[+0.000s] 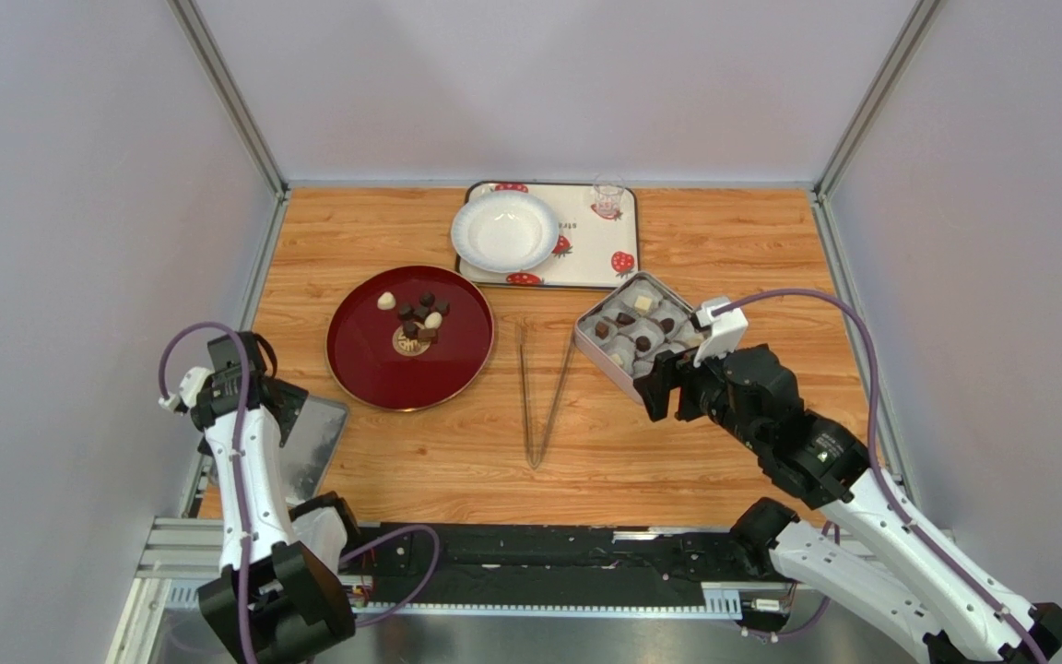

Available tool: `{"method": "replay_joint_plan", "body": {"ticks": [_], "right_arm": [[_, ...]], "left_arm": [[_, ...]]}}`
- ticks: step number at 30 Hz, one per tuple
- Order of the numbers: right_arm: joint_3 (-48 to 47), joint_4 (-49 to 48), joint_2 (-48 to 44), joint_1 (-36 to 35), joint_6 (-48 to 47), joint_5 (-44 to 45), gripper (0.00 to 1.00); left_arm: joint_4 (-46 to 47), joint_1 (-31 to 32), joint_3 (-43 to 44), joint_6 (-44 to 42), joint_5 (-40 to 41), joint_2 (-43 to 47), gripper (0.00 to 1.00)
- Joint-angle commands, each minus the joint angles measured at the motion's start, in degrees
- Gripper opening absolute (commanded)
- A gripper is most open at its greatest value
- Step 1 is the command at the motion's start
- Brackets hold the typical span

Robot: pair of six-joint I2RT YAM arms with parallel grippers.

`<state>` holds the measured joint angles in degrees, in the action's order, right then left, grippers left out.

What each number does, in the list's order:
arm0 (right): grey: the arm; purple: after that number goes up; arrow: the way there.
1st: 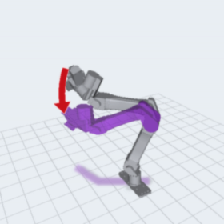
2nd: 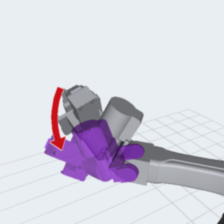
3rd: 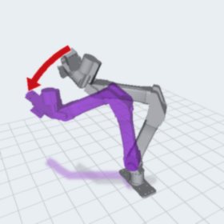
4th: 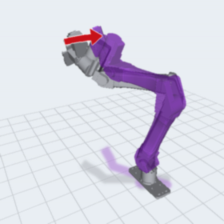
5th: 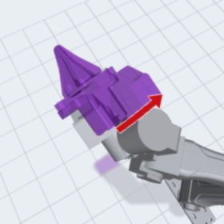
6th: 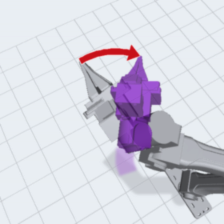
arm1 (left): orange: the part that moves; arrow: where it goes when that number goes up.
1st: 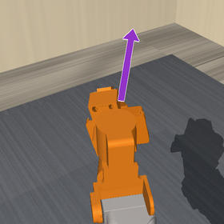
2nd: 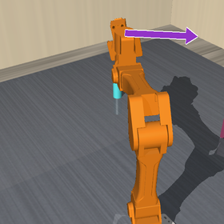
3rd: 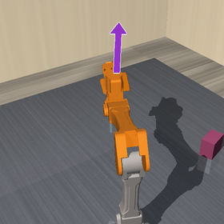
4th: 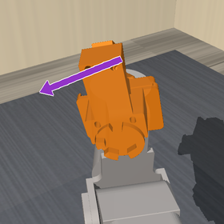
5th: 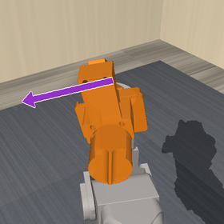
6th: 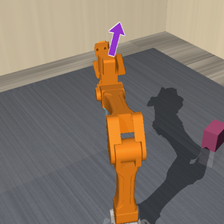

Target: Pack the chocolate

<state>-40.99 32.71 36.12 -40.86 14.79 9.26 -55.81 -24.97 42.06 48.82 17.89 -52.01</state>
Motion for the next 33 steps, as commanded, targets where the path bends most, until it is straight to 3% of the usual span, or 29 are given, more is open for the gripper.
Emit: {"method": "replay_joint_plan", "body": {"ticks": [1,3,11,18,19,24,32,33], "right_arm": [[0.6,-2.2,-2.1,-0.3,0.3,-1.4,0.75],[1.1,-2.2,-2.8,-0.3,0.6,-1.5,0.75],[1.7,-3.0,-2.6,-0.3,0.8,-2.4,0.76],[1.6,-2.8,-1.1,-0.3,0.5,-1.2,0.76],[1.7,-2.9,-1.1,-0.2,0.6,-1.1,0.76],[1.5,-2.8,0.0,-0.2,0.3,0.2,0.75],[1.6,-2.8,0.4,-0.3,0.3,1.6,0.75],[1.7,-2.8,0.4,-0.3,0.4,1.6,0.75]], "left_arm": [[2.3,-5.3,-4.0,3.7,-1.5,2.8,0.90],[4.8,-7.9,-4.8,2.3,-3.0,2.2,0.88],[11.8,-7.9,-1.0,-7.7,-8.5,-8.4,0.86],[14.8,-7.5,5.3,-7.7,-12.9,-17.1,0.79],[14.9,-7.1,6.3,-7.6,-13.0,-19.2,0.75],[14.0,-3.3,12.6,-6.8,-12.5,-26.0,0.74],[13.1,-2.5,15.8,-5.3,-11.9,-34.6,0.68],[13.2,-2.6,15.9,-5.4,-11.7,-35.6,0.61]]}}
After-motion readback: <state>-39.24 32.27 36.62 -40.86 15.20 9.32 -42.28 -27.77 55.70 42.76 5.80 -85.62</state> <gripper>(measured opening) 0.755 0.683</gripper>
